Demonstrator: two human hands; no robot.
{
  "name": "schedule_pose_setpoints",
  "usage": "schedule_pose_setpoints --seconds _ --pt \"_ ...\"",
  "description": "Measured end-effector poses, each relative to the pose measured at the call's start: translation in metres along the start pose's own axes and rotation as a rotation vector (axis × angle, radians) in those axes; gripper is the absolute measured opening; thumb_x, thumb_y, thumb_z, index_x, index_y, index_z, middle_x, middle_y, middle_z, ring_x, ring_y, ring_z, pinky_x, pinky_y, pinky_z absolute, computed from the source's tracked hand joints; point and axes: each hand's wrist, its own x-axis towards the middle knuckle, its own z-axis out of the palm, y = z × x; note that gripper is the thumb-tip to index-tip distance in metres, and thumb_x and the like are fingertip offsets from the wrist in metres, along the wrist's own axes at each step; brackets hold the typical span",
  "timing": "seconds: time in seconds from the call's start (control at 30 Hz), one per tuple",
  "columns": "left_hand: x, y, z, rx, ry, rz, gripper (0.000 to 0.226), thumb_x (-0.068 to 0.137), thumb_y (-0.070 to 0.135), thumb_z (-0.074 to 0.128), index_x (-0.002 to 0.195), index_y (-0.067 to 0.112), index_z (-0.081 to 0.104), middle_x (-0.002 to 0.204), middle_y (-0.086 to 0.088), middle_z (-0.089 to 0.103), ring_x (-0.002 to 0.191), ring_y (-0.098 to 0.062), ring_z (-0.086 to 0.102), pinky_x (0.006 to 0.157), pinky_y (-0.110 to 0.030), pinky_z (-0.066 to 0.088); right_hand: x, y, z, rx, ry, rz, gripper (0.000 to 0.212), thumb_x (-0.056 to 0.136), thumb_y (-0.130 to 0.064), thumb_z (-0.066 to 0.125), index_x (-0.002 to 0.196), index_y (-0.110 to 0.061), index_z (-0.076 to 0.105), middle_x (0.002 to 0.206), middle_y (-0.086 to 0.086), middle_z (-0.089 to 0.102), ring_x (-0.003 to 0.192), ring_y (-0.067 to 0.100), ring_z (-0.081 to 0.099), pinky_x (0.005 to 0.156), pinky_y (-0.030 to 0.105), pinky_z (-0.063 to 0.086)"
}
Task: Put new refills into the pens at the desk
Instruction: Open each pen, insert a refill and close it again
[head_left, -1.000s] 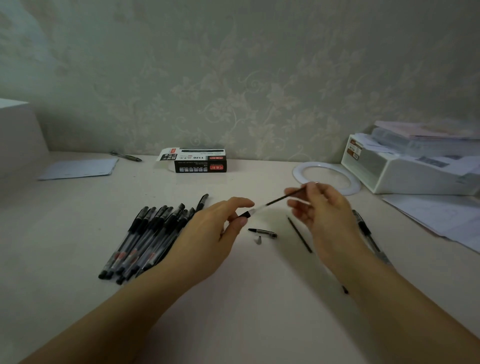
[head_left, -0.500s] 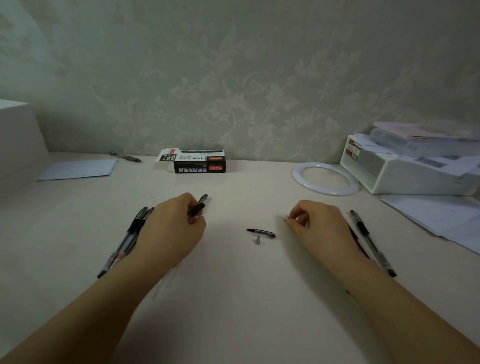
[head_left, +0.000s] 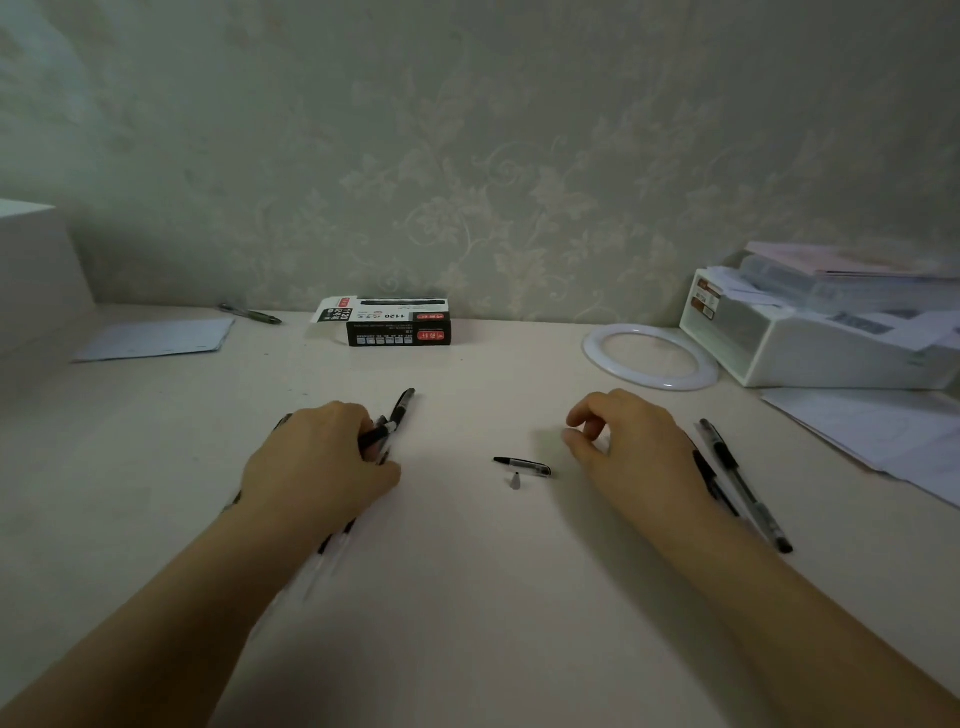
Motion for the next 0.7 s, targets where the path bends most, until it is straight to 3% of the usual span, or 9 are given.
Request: schedule_pose_setpoints --seconds 0.07,0.27,0.5,0.7 --pt "-0.0008 0.0011 -0.0006 0.035 -0.019 0.005 0.024 0.074 0.043 0.067 0.079 0.022 0.056 0.074 0.005 0.056 0.066 -0.013 0.052 0.051 -0.025 0.035 0.0000 -0.0008 0.0004 0.006 0.001 -0.006 0.007 0.090 -0.025 0.065 0.095 -0.022 0.069 0.088 -0.006 0.063 0.079 0.010 0.053 0.058 0.020 0.034" --pt "-0.0007 0.0039 0.0012 0.054 0.013 0.021 0.016 0.081 0.034 0.063 0.079 0.022 0.052 0.071 0.007 0.051 0.062 -0.012 0.045 0.050 -0.026 0.030 -0.0010 -0.0017 0.0025 0.028 -0.008 -0.021 0.006 0.090 -0.025 0.065 0.094 -0.022 0.069 0.087 -0.007 0.063 0.083 0.015 0.057 0.071 0.031 0.045" --pt "-0.0007 0.0053 0.0043 0.024 0.013 0.085 0.008 0.086 0.031 0.061 0.092 0.026 0.060 0.071 0.011 0.050 0.064 -0.009 0.046 0.052 -0.023 0.032 -0.0021 -0.0026 0.0024 0.058 -0.017 -0.029 0.006 0.091 -0.025 0.065 0.094 -0.021 0.069 0.086 -0.007 0.063 0.080 0.015 0.056 0.070 0.032 0.047" --pt "-0.0014 0.0058 0.0043 0.050 0.002 0.033 0.015 0.086 0.036 0.060 0.080 0.024 0.052 0.069 0.007 0.051 0.061 -0.009 0.046 0.051 -0.024 0.032 -0.0029 -0.0045 0.0014 0.061 -0.031 -0.028 0.006 0.090 -0.024 0.065 0.093 -0.021 0.069 0.084 -0.006 0.063 0.080 0.014 0.056 0.072 0.033 0.048"
